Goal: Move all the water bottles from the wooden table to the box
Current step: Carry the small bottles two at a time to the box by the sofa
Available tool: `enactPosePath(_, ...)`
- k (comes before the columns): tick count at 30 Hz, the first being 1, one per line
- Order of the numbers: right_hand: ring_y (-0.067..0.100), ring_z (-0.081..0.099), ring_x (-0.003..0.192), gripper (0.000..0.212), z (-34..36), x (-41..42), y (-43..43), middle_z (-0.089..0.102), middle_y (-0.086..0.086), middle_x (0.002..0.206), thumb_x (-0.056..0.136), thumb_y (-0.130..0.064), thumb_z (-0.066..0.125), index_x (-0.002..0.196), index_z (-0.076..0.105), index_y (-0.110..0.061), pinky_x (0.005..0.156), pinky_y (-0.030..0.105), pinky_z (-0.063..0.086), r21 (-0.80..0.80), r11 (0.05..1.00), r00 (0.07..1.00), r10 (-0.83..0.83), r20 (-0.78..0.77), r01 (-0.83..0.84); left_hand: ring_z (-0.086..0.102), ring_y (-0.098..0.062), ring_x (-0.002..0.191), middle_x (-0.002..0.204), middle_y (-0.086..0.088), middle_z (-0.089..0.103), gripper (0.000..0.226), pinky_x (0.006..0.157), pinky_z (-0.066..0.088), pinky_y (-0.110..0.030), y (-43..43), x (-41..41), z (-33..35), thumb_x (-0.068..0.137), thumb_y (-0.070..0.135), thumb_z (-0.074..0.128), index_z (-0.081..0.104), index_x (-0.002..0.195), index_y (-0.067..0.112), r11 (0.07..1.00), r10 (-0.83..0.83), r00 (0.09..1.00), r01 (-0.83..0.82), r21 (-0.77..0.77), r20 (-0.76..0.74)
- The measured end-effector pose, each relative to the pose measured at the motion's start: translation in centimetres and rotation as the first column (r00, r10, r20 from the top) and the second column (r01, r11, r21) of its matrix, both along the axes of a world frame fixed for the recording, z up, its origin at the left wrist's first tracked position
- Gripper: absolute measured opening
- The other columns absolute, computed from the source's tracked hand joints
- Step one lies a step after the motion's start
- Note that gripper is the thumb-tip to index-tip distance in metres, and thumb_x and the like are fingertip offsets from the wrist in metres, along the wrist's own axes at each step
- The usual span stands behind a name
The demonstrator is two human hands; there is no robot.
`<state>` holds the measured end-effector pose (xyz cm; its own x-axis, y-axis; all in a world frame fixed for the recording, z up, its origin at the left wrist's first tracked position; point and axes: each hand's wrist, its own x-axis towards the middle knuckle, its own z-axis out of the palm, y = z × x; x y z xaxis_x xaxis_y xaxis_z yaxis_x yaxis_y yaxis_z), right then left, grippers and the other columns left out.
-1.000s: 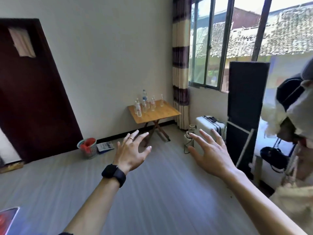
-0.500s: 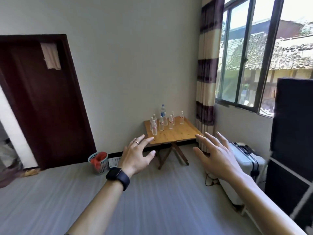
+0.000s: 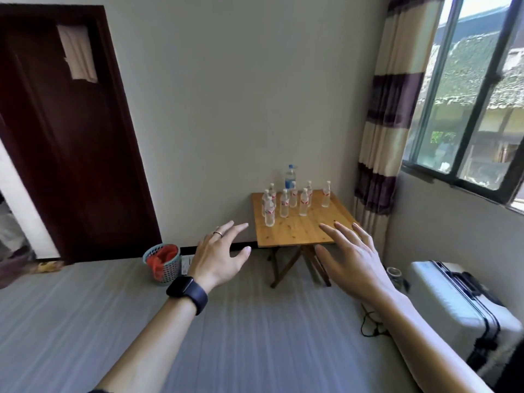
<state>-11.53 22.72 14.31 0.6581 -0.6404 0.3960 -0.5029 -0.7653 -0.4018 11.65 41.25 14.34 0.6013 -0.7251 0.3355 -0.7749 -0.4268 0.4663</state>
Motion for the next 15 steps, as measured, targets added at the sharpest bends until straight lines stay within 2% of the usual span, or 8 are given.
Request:
enactPosePath(6, 0.022, 0.009, 0.152, 0.059, -1.4, 7.8, -9.4, 0.037, -0.006, 0.159, 0.094, -0.067, 0.043, 0.150, 0.035, -0.048, 0.123, 0.048, 0.019, 0.046, 0.998, 0.999, -0.035, 0.025, 0.034, 0.035, -0.026, 0.144, 0.160, 0.002, 0.036, 0.055, 0.118, 0.029, -0.042, -11.0, 10.1, -0.8, 0.094, 0.045, 0.060, 0.045, 0.147, 0.041, 1.000, -0.010, 1.000, 0.010, 0.030, -0.012)
enactPosePath(10, 0.025, 0.014, 0.152, 0.066, -4.2, 11.2, -15.2, 0.040, -0.004, 0.157, 0.088, -0.073, 0.034, 0.149, 0.039, -0.047, 0.122, 0.048, 0.021, 0.091, 0.993, 0.997, -0.077, 0.023, 0.074, 0.038, -0.024, 0.143, 0.158, 0.000, 0.038, 0.053, 0.117, 0.031, -0.040, -18.1, 14.6, -3.8, 0.094, 0.042, 0.062, 0.048, 0.145, 0.039, 0.997, -0.051, 0.997, 0.054, 0.060, -0.057)
enactPosePath(15, 0.026, 0.014, 0.152, 0.065, -8.3, 16.5, -23.9, 0.039, -0.006, 0.158, 0.090, -0.071, 0.032, 0.149, 0.038, -0.047, 0.122, 0.048, 0.020, 0.167, 0.981, 0.994, -0.089, -0.065, 0.099, 0.037, -0.023, 0.144, 0.158, 0.001, 0.039, 0.052, 0.117, 0.031, -0.042, -27.0, 19.5, -8.7, 0.094, 0.042, 0.062, 0.049, 0.144, 0.039, 0.991, -0.055, 0.989, 0.071, 0.112, -0.140)
